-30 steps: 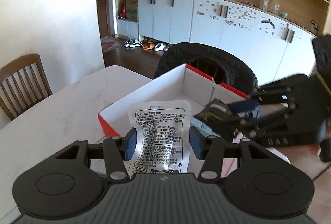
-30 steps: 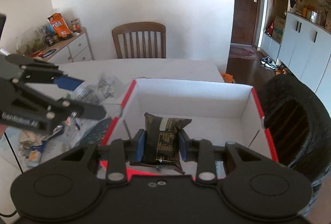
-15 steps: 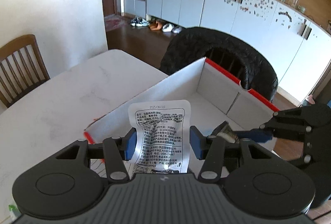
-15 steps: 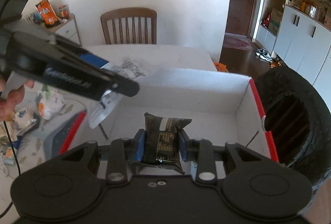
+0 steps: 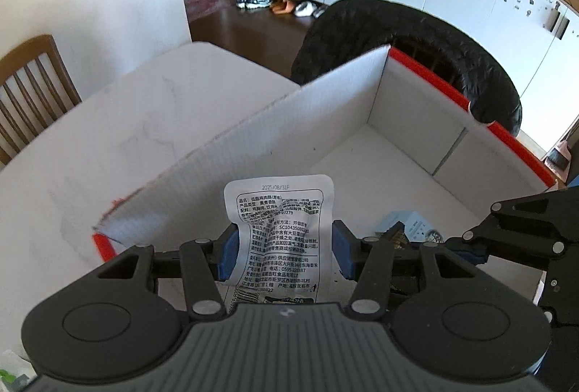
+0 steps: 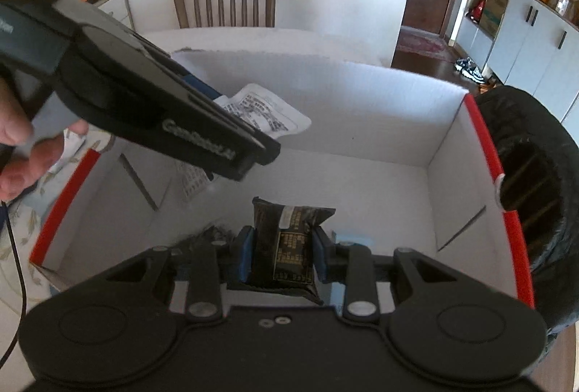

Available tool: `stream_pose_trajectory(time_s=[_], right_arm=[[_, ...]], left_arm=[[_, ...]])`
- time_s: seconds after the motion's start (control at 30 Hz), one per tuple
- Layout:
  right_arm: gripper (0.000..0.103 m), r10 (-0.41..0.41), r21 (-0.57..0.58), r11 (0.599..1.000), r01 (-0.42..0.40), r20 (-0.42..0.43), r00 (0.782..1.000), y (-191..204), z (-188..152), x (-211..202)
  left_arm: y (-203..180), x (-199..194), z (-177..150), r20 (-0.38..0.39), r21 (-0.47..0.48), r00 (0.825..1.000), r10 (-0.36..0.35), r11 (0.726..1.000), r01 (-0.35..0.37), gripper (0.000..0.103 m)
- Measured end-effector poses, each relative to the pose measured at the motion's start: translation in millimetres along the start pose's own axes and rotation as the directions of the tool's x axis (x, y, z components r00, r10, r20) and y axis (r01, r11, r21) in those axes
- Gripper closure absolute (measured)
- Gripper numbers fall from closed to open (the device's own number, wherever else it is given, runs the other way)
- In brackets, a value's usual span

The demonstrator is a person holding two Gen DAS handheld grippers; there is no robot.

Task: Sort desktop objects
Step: 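Carry the white wrapper and black chocolate bar with both grippers into the red box, then open the left gripper to drop the wrapper while the right releases the chocolate bar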

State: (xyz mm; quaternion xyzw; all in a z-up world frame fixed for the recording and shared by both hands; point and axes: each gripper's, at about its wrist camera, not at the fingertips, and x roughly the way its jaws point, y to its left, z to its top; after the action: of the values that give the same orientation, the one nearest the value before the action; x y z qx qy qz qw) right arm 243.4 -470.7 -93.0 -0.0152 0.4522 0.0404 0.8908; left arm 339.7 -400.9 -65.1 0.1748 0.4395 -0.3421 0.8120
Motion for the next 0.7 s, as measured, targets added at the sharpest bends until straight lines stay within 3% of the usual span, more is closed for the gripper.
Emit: stream_pose_trajectory(time_s=[0.37, 0.7], right_arm=[[0.071, 0.036, 0.03, 0.999, -0.035, -0.063, 0.997, -8, -1, 14], [0.069, 0.043, 0.021, 0.999, -0.041, -0.088, 0.995, -8, -3, 15]], left_arm=[[-4, 24, -4, -0.108, 0.006, 0.994, 0.013, 1.0, -0.012, 0.051], [1, 27, -6, -0.147, -0.039, 0.989, -0.013, 0.999, 0.007, 0.048]])
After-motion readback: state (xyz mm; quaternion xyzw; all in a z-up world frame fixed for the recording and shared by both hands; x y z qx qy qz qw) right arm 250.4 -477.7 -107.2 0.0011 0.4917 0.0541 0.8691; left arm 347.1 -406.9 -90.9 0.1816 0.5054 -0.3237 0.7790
